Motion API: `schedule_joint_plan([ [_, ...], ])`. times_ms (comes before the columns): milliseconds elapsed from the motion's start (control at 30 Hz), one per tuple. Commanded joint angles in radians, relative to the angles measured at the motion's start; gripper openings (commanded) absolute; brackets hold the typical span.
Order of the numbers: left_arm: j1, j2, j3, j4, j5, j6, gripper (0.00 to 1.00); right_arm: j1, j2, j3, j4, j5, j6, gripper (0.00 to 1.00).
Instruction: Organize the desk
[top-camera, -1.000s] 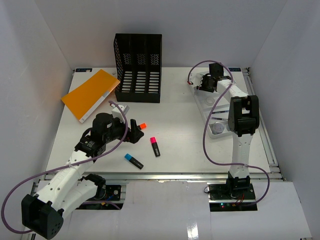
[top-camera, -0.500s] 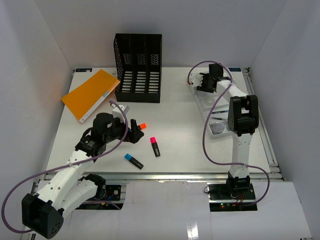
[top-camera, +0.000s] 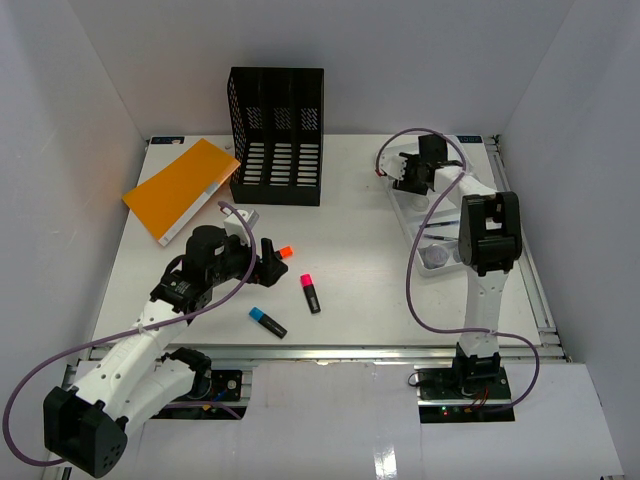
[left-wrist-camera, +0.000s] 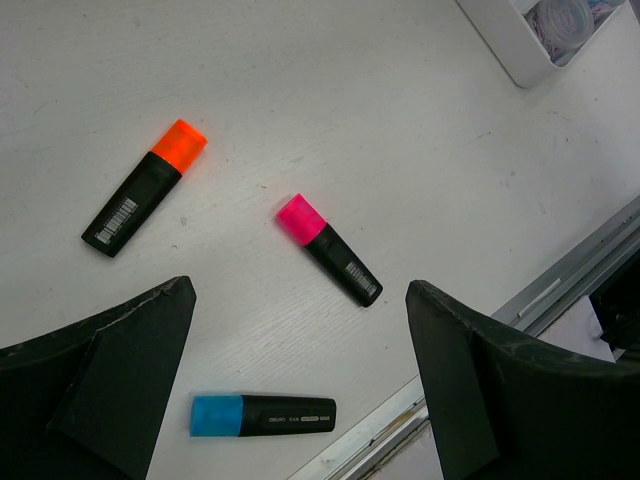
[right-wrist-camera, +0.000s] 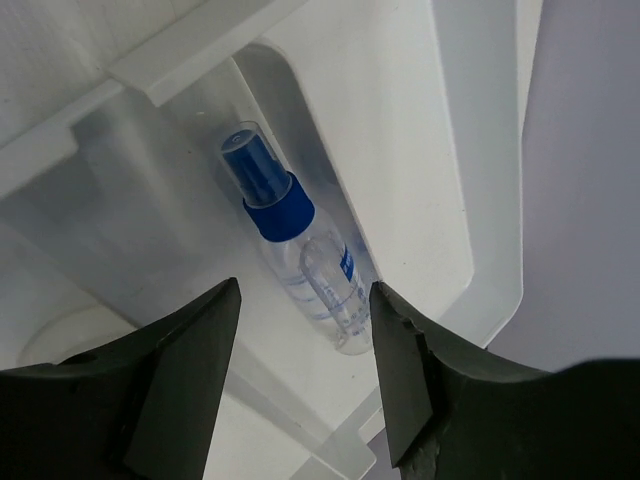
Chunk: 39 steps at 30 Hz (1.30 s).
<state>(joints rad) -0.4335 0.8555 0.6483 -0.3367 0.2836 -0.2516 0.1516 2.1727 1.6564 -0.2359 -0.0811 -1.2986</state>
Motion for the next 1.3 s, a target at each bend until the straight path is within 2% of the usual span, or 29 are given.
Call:
schedule_joint_plan([
  [0, 0.004, -0.013, 0.000, 0.000, 0.004, -0.005, 0.98, 0.000, -0.197, -0.002, -0.016, -0.142, 0.191, 0.68],
  [133, 0.006, 0.013, -0.002, 0.012, 0.016, -0.038, 0.98, 0.000, -0.314, -0.028, -0.100, -0.294, 0.413, 0.72],
  [233, 0.006, 0.052, 0.000, 0.015, 0.018, -0.089, 0.98, 0.004, -0.466, -0.145, -0.089, -0.423, 0.604, 0.74],
  [367, 0.007, 0.105, -0.006, 0.024, 0.040, -0.180, 0.98, 0.016, -0.630, -0.407, -0.023, -0.612, 0.722, 0.80],
  [433, 0.007, 0.125, -0.011, 0.032, 0.060, -0.224, 0.96, 0.016, -0.699, -0.489, -0.008, -0.707, 0.756, 0.82],
  [533, 0.007, 0.183, 0.016, -0.010, -0.010, -0.213, 0.95, 0.016, -0.763, -0.558, -0.032, -0.826, 0.764, 0.83],
  [600, 0.007, 0.244, 0.066, -0.058, -0.067, -0.155, 0.93, 0.016, -0.791, -0.607, -0.035, -0.898, 0.744, 0.83],
  [733, 0.007, 0.386, 0.180, -0.128, -0.077, 0.122, 0.89, 0.016, -0.870, -0.697, -0.054, -0.987, 0.630, 0.84],
  [800, 0.007, 0.461, 0.222, -0.132, -0.128, 0.202, 0.89, 0.016, -0.886, -0.710, -0.090, -1.019, 0.591, 0.85],
  [1033, 0.006, 0.636, 0.288, -0.060, -0.253, 0.432, 0.86, 0.016, -0.906, -0.726, -0.136, -1.074, 0.525, 0.85],
  [1167, 0.007, 0.754, 0.349, -0.084, -0.230, 0.520, 0.74, 0.016, -0.901, -0.719, -0.157, -1.071, 0.504, 0.85],
  [1267, 0.007, 0.819, 0.385, -0.076, -0.201, 0.543, 0.71, 0.016, -0.900, -0.711, -0.180, -1.067, 0.487, 0.85],
])
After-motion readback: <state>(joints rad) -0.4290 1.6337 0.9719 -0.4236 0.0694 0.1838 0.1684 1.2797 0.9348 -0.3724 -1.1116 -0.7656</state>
